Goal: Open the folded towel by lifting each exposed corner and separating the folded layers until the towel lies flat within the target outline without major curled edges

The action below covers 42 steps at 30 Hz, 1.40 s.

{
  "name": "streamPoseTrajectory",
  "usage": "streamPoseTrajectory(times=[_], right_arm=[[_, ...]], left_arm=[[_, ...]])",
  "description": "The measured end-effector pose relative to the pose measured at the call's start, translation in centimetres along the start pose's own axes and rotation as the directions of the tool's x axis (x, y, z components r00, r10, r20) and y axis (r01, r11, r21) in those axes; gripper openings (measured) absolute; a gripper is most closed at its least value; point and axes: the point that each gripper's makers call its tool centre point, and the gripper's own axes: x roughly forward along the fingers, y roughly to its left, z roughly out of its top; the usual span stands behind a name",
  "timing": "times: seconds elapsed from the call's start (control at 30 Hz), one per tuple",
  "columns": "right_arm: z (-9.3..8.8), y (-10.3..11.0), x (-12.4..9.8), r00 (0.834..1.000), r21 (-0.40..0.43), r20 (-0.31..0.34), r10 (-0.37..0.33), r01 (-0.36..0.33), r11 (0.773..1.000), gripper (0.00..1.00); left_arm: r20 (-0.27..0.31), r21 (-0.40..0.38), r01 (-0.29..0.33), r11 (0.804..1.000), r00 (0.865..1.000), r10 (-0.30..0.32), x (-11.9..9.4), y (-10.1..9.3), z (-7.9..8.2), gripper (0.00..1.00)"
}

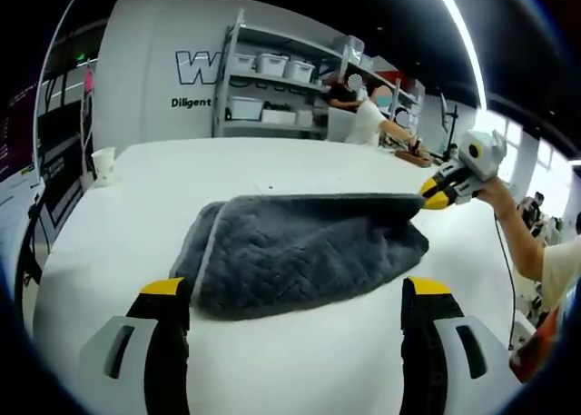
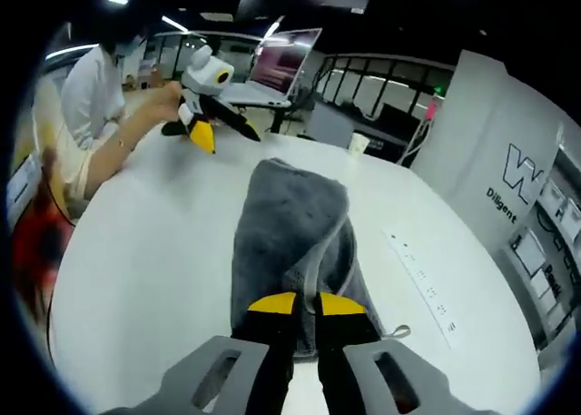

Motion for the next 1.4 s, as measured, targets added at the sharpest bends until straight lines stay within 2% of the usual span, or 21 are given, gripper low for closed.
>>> streamPoseTrajectory(times=[0.27,0.4,0.63,0.83,1.03,1.23,1.3,1.4], right_arm=[[1.2,3.9,-0.4,0.999,-0.076,-0.010,0.044,-0.045,0.996,0.01],[1.7,6.3,-0.7,0.997,-0.124,-0.020,0.072,-0.073,0.990,0.00],[3.0,8.8,-1.6,0.997,-0.185,-0.001,0.078,-0.077,0.980,0.00],[3.4,12.1,-1.7,0.991,-0.259,-0.029,0.127,-0.130,0.957,0.00],[3.2,15.7,-1.8,0.982,-0.309,-0.055,0.182,-0.190,0.932,0.00],[1.9,19.2,-1.0,0.961,-0.348,-0.104,0.255,-0.275,0.896,0.00],[1.7,20.1,-0.9,0.957,-0.357,-0.111,0.269,-0.291,0.888,0.00],[1.5,20.9,-0.8,0.950,-0.366,-0.119,0.290,-0.313,0.876,0.00]], left_arm=[[0.011,0.016,0.000,1.000,1.000,0.000,-0.5,-0.1,0.5,0.95],[0.016,0.038,0.001,0.999,1.000,-0.002,-0.8,-0.7,0.9,0.95],[0.038,0.075,0.031,0.997,0.999,-0.034,-1.0,-2.4,1.7,0.95],[0.078,0.084,0.058,0.995,0.995,-0.065,-1.9,-3.7,2.9,0.95],[0.107,0.134,0.030,0.991,0.993,-0.044,-3.8,-5.0,4.0,0.95],[0.115,0.162,0.014,0.987,0.993,-0.033,-5.2,-6.1,3.7,0.94],[0.090,0.166,0.033,0.985,0.995,-0.049,-5.2,-6.7,2.8,0.94],[0.084,0.152,0.048,0.987,0.995,-0.062,-5.2,-7.1,2.3,0.94]])
